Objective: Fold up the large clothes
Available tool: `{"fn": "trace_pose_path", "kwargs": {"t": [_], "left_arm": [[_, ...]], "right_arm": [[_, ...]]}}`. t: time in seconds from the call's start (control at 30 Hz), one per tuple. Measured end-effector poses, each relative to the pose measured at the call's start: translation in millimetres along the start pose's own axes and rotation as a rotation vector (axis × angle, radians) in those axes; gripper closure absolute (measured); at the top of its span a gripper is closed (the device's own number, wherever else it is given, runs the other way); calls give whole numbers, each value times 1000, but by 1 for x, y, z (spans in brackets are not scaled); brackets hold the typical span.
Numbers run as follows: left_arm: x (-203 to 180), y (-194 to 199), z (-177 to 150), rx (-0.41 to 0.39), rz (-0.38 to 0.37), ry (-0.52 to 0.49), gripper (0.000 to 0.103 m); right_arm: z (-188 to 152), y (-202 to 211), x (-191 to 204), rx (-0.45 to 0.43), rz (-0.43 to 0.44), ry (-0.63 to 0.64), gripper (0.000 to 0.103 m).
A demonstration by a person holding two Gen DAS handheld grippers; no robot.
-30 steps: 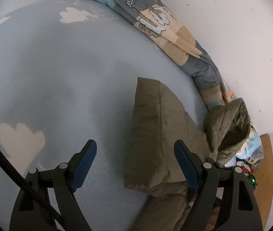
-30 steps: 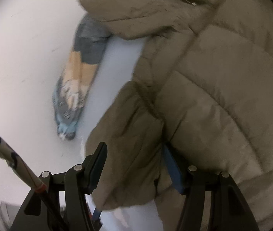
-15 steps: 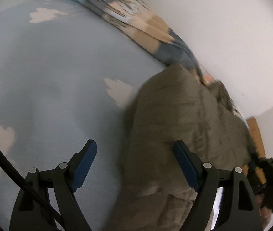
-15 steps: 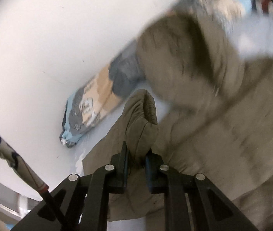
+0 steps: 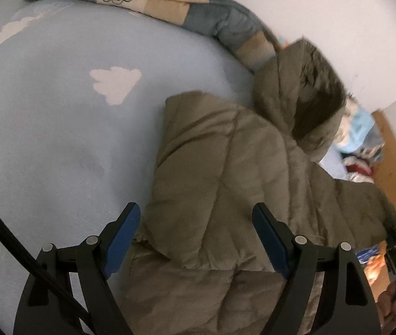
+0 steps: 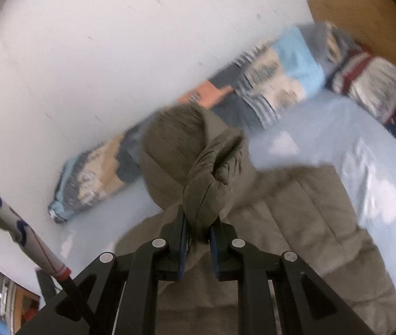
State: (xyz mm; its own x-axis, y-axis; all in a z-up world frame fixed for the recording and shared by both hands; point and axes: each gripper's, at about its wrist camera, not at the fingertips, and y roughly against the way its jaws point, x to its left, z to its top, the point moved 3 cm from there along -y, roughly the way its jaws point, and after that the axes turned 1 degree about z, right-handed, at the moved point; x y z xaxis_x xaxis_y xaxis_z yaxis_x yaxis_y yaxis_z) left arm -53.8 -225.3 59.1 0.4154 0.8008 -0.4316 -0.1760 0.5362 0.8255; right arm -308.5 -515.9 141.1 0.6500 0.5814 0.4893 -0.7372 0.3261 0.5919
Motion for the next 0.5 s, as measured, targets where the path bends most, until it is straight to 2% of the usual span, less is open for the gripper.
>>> {"fn": "trace_pose_path", "kwargs": {"t": [0.2, 0.33, 0.4, 0.5], "left_arm": [[-8, -22, -8, 30, 98, -79, 21], [-16, -34, -9, 41, 173, -113, 18], [-18, -31, -10, 38, 202, -134, 18], [-28, -17, -6, -24, 246, -168, 18]], "right_arm": [[-30, -37, -71, 45, -83, 23, 88], [-43, -77, -107, 221, -123, -63, 84], [-47, -81, -118, 246, -127, -133, 68], [-47, -74, -129, 293, -154, -218, 56]]}}
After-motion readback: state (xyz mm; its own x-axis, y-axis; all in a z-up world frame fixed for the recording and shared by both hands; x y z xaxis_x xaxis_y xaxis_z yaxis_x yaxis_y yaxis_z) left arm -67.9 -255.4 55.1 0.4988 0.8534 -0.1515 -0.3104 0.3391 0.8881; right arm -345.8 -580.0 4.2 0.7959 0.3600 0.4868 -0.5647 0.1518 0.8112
